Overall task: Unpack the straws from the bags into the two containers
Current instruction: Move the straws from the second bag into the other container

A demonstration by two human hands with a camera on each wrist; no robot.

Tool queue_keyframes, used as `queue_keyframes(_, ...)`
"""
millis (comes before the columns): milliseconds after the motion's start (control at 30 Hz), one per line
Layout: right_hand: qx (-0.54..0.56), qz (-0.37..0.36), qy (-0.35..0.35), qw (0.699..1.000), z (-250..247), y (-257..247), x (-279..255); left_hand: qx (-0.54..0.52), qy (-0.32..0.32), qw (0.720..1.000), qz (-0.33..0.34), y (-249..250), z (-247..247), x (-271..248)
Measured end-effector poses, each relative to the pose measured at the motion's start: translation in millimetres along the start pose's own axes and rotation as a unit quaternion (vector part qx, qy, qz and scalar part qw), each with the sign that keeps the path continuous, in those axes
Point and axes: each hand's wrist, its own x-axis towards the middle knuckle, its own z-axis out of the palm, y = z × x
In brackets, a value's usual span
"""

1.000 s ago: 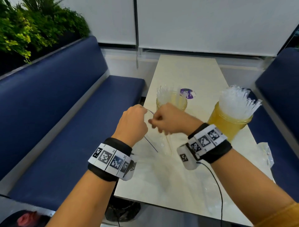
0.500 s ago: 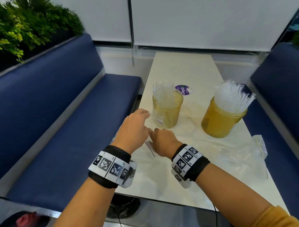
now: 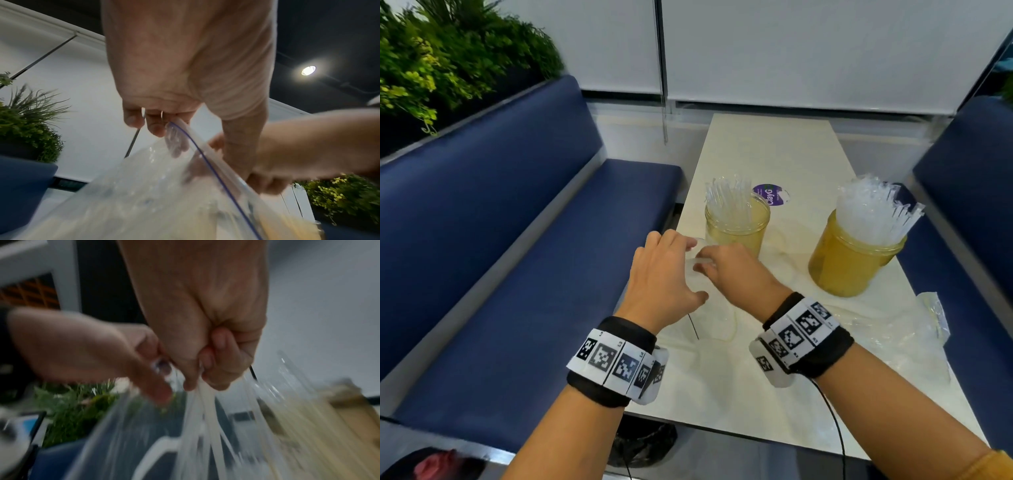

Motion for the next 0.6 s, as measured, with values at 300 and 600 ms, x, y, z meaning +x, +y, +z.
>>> queue_keyframes(300,-0.018,0.005,-0.034,0.999,-89,-41,-3,-0.071,0.144,0.987,-0.016,6,21,8)
queue_keyframes(600,-0.062,-0.048,0.104,0.991,-83,-39,-12,-0.177,0.168,0.97,-0.019,5,34,24)
